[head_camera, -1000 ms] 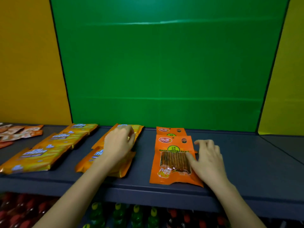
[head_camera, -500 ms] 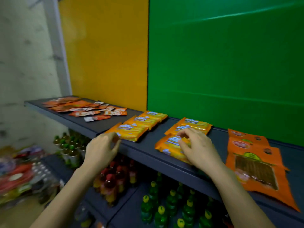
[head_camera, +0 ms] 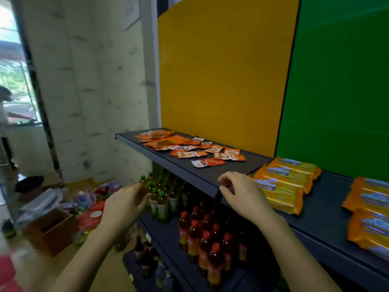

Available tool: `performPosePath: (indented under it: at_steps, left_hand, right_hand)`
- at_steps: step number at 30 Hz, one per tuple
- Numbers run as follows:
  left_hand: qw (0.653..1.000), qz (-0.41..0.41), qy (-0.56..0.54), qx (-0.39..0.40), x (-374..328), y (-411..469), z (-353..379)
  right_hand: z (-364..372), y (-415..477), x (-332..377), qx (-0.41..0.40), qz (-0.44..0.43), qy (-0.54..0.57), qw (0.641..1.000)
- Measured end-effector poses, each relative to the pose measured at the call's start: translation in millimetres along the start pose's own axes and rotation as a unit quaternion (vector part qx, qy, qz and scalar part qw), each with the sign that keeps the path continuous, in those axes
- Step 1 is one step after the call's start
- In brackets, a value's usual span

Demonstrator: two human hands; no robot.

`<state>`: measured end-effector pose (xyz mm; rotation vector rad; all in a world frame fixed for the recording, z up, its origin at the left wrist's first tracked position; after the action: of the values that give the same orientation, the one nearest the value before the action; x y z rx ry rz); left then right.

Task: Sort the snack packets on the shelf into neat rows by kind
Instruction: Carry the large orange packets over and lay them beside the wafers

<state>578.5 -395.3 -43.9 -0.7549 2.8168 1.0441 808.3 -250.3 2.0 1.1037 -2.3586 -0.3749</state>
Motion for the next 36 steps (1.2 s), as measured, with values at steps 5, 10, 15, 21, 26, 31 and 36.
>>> performPosePath:
  at_steps: [5, 10, 15, 21, 26, 31, 36]
  left_hand:
    - [1.0, 0.011, 0.028, -0.005, 63.5, 36.1, -0.3]
    - [0.999, 0.016, 0.027, 0.004, 110.6, 70.0, 8.1]
    - [1.0, 0.007, 0.024, 0.007, 151.1, 105.3, 28.5]
    - [1.0, 0.006, 0.02, 0.009, 200.0, 162.2, 68.5]
    - [1.0, 0.024, 0.001, 0.013, 235.5, 235.0, 106.7]
    - [0.999, 0.033, -0.025, 0.016, 256.8, 301.0, 135.8]
    - [0.997, 0.047, -0.062, 0.019, 265.1, 358.7, 164.0]
  right_hand:
    - [44.2, 61.5, 38.8, 0.009, 0.016, 0.031, 0.999]
    - [78.4, 118.5, 65.3, 0.014, 0.015, 0.044, 0.999]
    - [115.8, 175.2, 78.5, 0.029, 0.025, 0.035, 0.999]
    - [164.9, 246.7, 83.1, 0.01, 0.06, 0.04, 0.997]
    - [202.3, 307.8, 81.6, -0.006, 0.106, 0.03, 0.994]
    - [222.0, 357.4, 79.7, -0.029, 0.154, 0.0, 0.988]
    - [230.9, 384.6, 83.7, -0.019, 0.196, -0.04, 0.98]
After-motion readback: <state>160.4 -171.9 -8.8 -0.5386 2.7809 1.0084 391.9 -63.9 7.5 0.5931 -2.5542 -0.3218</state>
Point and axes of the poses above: each hand's wrist, its own y-axis towards the middle knuckle, its own z-axis out of the palm, x = y × z, the point moved 1 cm from there along y, towards the middle knuckle
